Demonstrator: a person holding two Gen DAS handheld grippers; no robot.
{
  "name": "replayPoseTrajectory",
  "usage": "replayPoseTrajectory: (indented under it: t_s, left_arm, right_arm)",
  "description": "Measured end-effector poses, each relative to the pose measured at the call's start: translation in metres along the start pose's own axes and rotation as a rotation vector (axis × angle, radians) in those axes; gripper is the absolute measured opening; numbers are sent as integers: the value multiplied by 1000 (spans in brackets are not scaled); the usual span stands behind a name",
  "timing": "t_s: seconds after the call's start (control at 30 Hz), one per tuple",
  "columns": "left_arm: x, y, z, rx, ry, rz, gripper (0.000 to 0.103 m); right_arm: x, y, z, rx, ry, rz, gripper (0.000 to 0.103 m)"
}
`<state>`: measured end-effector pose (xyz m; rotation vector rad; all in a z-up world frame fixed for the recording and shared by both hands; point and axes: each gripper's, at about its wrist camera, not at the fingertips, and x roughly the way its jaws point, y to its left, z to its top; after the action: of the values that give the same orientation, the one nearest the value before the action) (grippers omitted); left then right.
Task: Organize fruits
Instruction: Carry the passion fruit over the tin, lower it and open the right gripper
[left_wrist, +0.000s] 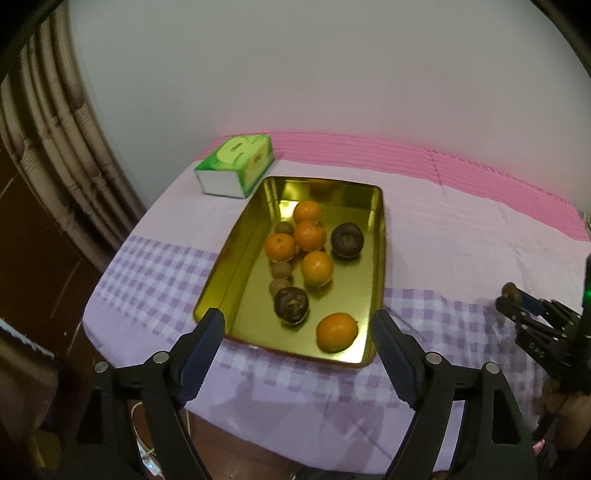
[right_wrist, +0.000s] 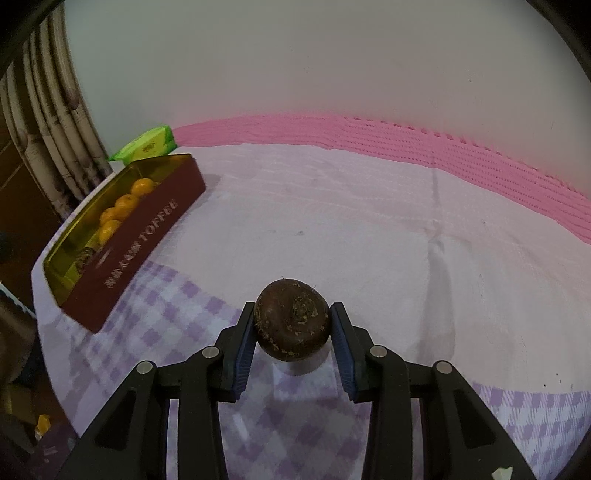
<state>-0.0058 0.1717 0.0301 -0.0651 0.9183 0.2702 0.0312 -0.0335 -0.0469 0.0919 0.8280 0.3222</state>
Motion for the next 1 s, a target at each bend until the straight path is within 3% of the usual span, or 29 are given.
replayPoseTrajectory:
  t_s: [0.23, 0.47, 0.73, 1.0]
  left_arm:
    - [5, 20, -8, -43, 1, 40, 83]
    - [9, 41, -6, -85, -27, 138, 83]
    - [8, 66, 0, -137, -41, 169, 83]
    - [13, 76, 1, -160, -38, 178, 84]
  right_arm:
    - [-20, 13, -1, -7, -16, 26, 36]
    - [-35, 41, 12, -49, -33, 60, 36]
    - [-35, 100, 43, -134, -35, 162, 36]
    - [-7, 164, 77, -217, -9, 241, 36]
